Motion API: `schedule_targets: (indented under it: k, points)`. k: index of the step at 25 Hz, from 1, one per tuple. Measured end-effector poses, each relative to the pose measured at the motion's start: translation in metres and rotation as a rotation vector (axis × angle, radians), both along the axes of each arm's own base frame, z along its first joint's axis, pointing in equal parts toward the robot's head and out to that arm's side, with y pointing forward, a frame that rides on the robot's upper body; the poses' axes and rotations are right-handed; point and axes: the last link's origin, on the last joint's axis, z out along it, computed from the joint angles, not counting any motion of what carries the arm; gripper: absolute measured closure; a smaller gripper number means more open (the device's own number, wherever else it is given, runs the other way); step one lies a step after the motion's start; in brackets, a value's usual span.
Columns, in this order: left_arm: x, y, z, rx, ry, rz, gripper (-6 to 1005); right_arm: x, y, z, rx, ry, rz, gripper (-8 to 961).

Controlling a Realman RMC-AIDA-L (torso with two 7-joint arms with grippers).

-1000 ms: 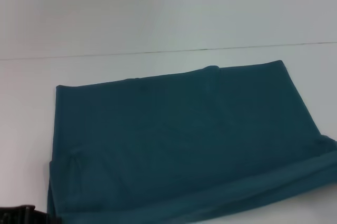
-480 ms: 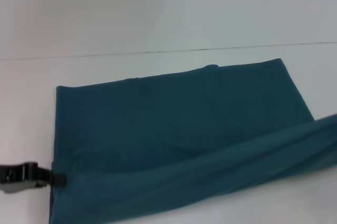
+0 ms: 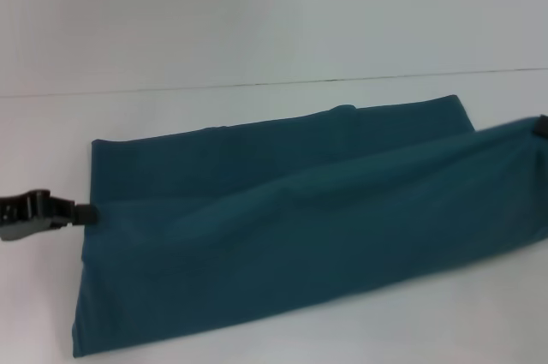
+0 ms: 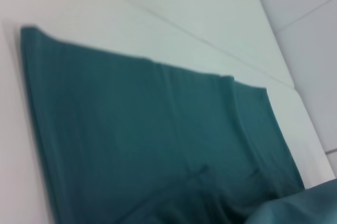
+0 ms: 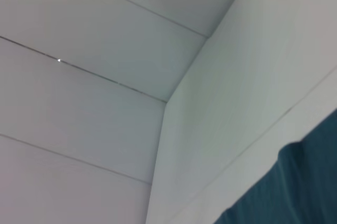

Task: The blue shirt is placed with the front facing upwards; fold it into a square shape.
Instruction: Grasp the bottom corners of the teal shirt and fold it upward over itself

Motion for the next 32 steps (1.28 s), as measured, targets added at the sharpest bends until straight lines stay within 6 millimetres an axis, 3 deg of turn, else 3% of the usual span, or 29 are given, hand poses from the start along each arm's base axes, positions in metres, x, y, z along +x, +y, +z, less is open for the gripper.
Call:
schedule_targets:
  k: [4,15,21,32]
  points:
    - [0.003,0.014,0.0,0.033,0.008,-0.01,1000,-0.009,0.021,0.0,0.028,-0.014,0.005,906]
    - [0.015,0.058,-0.006,0.137,0.081,-0.027,996,-0.015,0.052,0.003,0.127,-0.026,-0.037,900]
    - [0.02,0.079,-0.008,0.196,0.128,-0.023,993,-0.016,0.069,-0.008,0.181,-0.021,-0.087,878]
    - [0.024,0.098,-0.025,0.262,0.185,-0.001,987,-0.022,0.1,-0.028,0.198,-0.117,-0.15,837]
